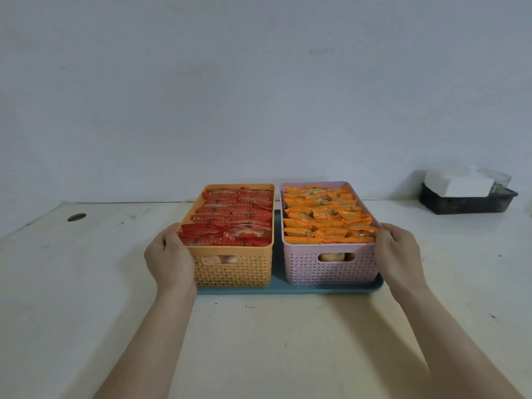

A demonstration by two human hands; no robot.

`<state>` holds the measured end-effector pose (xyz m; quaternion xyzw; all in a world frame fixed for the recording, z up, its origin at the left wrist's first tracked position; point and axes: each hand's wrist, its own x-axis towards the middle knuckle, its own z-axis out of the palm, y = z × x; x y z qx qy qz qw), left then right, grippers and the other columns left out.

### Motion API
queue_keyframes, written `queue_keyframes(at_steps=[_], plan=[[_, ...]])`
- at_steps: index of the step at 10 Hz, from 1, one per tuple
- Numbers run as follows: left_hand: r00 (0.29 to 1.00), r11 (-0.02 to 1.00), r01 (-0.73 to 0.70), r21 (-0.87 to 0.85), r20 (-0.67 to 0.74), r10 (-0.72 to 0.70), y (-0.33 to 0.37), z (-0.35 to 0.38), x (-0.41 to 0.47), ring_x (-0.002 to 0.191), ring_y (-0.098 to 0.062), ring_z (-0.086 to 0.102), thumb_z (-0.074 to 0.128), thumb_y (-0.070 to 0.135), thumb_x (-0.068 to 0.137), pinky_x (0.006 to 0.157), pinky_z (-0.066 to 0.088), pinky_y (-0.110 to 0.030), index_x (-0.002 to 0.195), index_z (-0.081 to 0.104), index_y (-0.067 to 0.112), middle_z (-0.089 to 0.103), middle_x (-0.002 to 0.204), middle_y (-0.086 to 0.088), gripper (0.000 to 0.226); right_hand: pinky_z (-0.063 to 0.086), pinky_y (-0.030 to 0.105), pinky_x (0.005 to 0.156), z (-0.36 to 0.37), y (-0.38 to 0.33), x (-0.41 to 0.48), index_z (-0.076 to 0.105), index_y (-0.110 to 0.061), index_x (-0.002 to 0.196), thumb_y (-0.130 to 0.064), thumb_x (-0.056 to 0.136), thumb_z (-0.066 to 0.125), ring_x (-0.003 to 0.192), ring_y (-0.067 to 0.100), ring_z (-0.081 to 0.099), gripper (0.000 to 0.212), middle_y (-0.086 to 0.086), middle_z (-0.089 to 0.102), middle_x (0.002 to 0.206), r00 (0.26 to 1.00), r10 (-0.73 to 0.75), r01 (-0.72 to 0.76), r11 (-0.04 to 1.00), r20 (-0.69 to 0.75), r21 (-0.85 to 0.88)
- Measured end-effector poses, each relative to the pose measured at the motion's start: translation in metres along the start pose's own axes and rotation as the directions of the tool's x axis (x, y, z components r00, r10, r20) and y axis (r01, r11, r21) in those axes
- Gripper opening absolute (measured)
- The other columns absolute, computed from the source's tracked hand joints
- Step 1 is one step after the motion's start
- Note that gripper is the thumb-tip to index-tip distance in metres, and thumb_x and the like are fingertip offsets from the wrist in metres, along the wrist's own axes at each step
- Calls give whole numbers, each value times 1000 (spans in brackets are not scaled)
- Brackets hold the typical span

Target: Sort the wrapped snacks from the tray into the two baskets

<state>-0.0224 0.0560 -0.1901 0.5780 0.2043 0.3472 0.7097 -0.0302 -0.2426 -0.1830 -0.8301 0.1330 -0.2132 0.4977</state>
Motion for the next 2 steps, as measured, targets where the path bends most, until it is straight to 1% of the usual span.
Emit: queue_keyframes(at_steps=[1,2], plan=[[999,999,30,26,-19,-30,-2,0,2,92,-22,66,36,15,90,85,55,-41,96,71,20,71,97,-2,36,47,41,69,-2,-1,-2,63,-13,88,-14,99,31,81,20,59,34,9,67,90,1000,2,-2,1000,29,-18],[999,999,-4,-43,-44,2,7,-2,10,107,-16,62,43,16,92,97,49,-37,109,64,19,66,113,0,28,48,43,85,-10,-5,-1,61,-18,108,-23,97,39,96,23,60,25,9,67,114,1000,-6,6,999,-1,-54]])
